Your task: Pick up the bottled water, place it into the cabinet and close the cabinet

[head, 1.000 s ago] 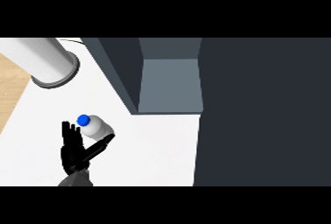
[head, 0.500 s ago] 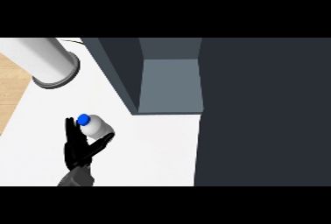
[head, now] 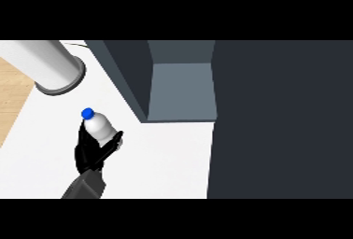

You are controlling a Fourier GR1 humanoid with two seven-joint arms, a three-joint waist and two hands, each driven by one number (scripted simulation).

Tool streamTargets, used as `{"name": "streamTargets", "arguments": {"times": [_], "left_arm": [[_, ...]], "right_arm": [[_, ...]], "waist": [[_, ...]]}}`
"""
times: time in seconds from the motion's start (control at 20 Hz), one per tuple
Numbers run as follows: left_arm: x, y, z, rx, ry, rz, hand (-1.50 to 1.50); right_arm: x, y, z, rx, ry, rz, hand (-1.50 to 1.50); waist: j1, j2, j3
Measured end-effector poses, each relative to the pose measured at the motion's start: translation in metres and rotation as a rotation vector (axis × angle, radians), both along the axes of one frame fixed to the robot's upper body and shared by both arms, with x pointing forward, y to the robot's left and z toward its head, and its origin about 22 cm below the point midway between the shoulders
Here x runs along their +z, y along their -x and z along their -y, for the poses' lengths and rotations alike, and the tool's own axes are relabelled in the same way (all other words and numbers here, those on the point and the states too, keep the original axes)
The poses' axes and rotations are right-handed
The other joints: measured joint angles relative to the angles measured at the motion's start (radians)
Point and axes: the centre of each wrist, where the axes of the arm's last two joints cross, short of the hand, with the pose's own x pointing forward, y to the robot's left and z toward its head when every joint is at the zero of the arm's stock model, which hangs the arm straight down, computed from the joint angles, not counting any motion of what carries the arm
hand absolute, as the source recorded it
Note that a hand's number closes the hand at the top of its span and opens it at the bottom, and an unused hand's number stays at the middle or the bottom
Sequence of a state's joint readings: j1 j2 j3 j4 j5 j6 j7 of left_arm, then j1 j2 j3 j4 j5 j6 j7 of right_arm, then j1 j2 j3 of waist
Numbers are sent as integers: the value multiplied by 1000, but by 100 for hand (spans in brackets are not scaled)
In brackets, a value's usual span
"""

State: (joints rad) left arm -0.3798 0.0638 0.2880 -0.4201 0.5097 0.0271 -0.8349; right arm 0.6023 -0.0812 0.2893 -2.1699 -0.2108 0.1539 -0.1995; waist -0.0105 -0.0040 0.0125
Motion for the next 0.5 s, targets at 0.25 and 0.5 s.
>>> {"name": "streamTargets", "arguments": {"times": [0.25,0.5], "left_arm": [[0,-6,10,-53,22,-8,150],[1,-12,22,-66,32,-12,150]], "right_arm": [[0,0,-3,0,0,-3,-150],[-1,4,-2,0,1,-2,-150]], "waist": [[-2,3,-7],[-3,5,-11]]}}
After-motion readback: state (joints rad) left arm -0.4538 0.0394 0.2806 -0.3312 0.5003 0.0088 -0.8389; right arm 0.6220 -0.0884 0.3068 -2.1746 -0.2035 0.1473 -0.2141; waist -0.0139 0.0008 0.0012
